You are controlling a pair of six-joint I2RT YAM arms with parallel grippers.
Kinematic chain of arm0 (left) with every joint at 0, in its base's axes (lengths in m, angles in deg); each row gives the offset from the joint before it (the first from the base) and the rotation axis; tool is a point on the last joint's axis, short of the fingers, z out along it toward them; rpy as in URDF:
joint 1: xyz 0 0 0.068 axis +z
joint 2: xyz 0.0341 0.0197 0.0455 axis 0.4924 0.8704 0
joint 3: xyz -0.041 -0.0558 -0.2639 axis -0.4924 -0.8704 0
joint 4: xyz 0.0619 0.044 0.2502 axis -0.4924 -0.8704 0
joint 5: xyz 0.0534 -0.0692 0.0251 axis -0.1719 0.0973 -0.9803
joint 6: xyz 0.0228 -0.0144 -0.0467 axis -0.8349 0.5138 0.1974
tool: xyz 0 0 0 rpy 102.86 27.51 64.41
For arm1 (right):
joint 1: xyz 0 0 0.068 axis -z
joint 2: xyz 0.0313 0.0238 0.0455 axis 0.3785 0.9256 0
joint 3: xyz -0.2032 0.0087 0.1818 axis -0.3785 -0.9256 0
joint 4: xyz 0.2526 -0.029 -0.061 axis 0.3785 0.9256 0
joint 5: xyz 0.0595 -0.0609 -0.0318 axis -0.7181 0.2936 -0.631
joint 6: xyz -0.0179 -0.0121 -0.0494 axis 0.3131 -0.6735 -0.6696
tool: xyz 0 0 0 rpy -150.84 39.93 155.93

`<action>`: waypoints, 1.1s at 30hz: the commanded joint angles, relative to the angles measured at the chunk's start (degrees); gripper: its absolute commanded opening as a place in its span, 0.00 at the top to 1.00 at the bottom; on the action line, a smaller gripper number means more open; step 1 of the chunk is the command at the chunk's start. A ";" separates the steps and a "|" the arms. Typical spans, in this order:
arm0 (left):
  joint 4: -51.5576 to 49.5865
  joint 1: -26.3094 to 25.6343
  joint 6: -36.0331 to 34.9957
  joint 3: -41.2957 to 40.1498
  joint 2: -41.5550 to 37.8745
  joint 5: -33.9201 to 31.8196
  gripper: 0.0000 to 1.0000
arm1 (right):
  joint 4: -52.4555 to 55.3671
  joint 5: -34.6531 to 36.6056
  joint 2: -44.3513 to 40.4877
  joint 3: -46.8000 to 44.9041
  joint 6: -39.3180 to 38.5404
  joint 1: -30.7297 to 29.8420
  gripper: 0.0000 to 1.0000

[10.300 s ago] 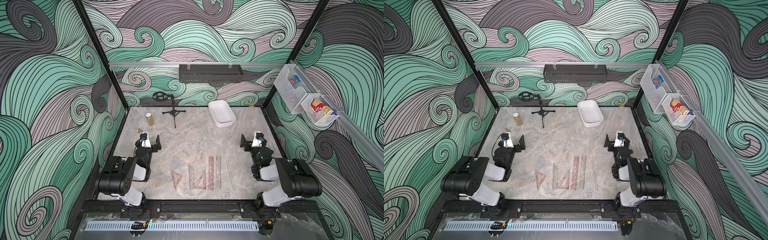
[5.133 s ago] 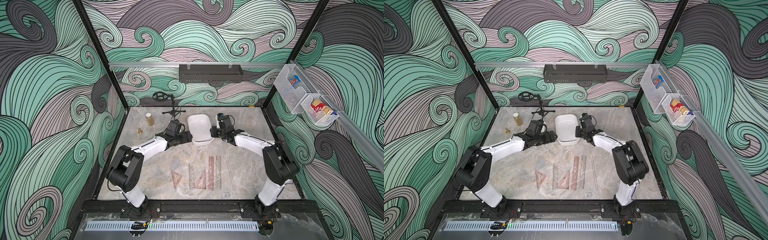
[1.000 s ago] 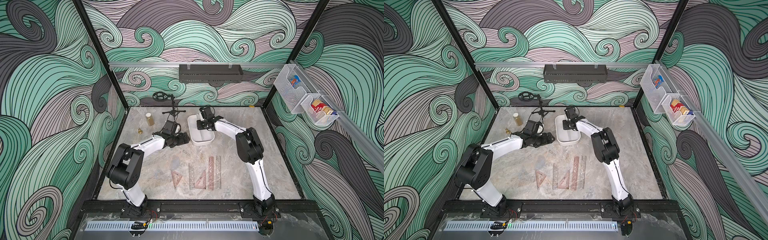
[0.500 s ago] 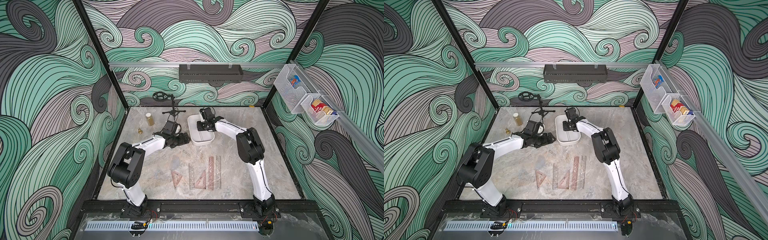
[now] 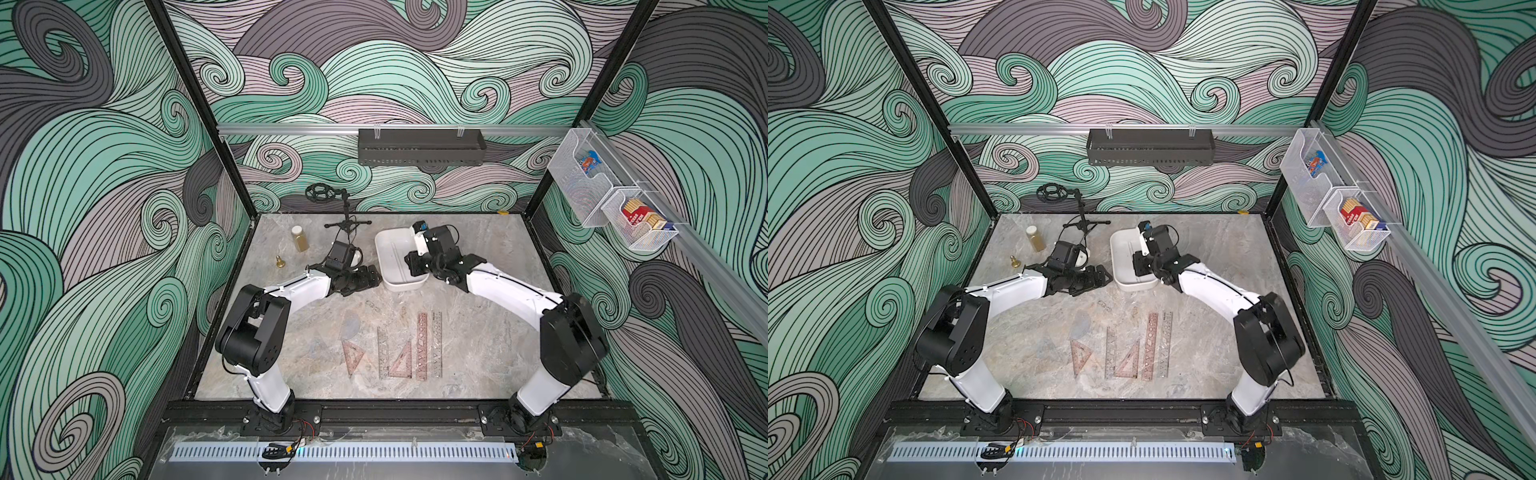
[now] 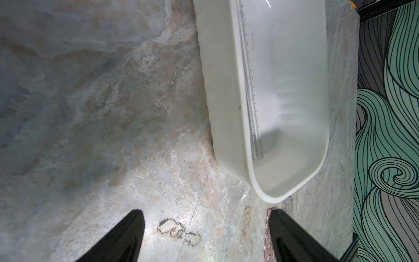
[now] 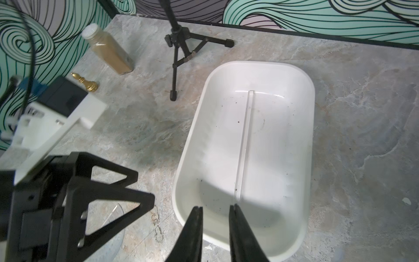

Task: Put the scattered rulers into the storage box
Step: Adjust the storage box at the center of the board.

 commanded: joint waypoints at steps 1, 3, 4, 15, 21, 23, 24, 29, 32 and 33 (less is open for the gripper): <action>-0.51 0.19 -0.55 1.26 -1.31 -0.29 0.10 | -5.21 -1.00 1.25 -5.41 0.26 -2.79 0.78; -1.04 0.36 -0.92 0.73 -2.07 -0.75 0.10 | -5.77 -2.05 3.20 -5.77 1.02 -3.62 0.80; -1.12 0.54 -1.01 0.17 -2.59 -0.88 0.10 | -6.04 -2.39 4.25 -5.69 1.29 -3.88 0.81; -1.60 3.22 -1.37 -4.68 -7.04 -1.86 0.10 | -6.65 -2.26 11.35 -0.59 0.53 -3.97 0.82; -1.15 4.65 -1.63 -6.29 -7.92 -1.23 0.10 | -6.66 -2.31 14.97 3.44 -0.56 -3.03 0.82; -1.05 4.66 -1.72 -6.33 -7.82 -0.66 0.10 | -6.35 -2.57 16.27 5.05 -0.89 -2.77 0.82; -1.00 4.67 -1.73 -6.33 -7.84 -0.42 0.10 | -5.93 -2.81 16.59 5.73 -0.96 -2.68 0.82; 0.22 4.33 -1.42 -6.82 -7.87 2.59 0.10 | -4.96 -4.26 10.68 3.16 1.97 -2.88 0.81; 0.72 3.02 -0.93 -7.04 -7.84 3.31 0.11 | -4.94 -2.44 2.74 -3.96 5.13 -3.31 0.81; 0.78 2.62 -0.85 -7.17 -7.80 3.42 0.11 | -4.98 -1.56 -0.02 -6.87 6.25 -3.33 0.81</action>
